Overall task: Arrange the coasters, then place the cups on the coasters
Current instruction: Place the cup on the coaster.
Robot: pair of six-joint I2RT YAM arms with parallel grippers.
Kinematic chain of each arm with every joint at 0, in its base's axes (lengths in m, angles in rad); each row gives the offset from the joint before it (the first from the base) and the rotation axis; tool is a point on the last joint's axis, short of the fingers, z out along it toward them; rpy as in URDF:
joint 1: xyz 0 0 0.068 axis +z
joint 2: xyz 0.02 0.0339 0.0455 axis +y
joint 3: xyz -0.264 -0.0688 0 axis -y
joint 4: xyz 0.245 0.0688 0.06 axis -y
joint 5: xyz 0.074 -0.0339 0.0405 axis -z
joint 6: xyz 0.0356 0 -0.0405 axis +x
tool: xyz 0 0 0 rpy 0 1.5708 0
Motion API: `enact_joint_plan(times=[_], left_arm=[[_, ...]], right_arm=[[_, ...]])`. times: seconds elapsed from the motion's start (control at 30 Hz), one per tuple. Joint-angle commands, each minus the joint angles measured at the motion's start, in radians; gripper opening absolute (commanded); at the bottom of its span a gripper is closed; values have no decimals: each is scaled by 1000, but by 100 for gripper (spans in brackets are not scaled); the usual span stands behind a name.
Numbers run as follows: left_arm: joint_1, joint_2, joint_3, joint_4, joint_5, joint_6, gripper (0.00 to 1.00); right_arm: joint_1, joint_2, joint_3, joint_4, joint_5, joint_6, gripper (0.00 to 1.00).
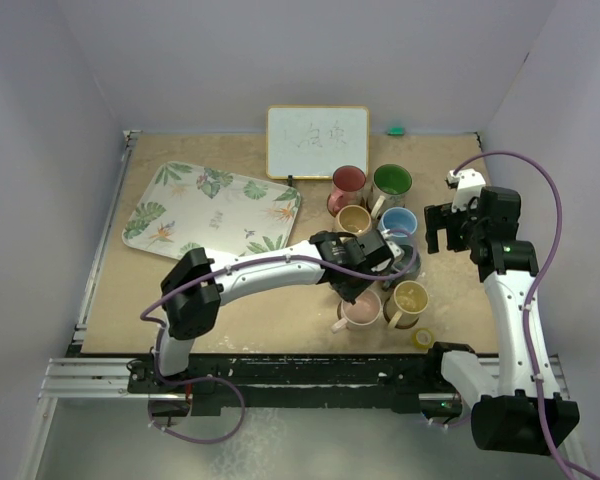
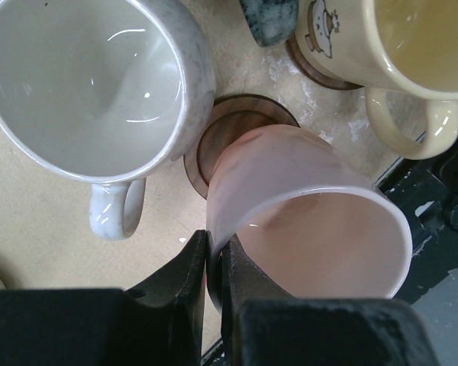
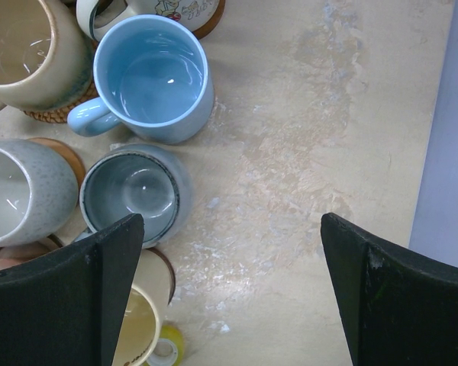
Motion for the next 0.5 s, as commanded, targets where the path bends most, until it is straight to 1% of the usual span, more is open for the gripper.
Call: enact_joint_plan(times=[0.0,0.33,0.47], left_arm=[[-1,-13,64,51,-25,-11,3],[6,5,75,50,-40,0,3],[17,15,76,51,-25,1,3]], right_arm=[[-6,-8,2,17,-29,8,100],[-6,-10,3,13,-41,8,100],[-6,-12,3,11,-43,8,100]])
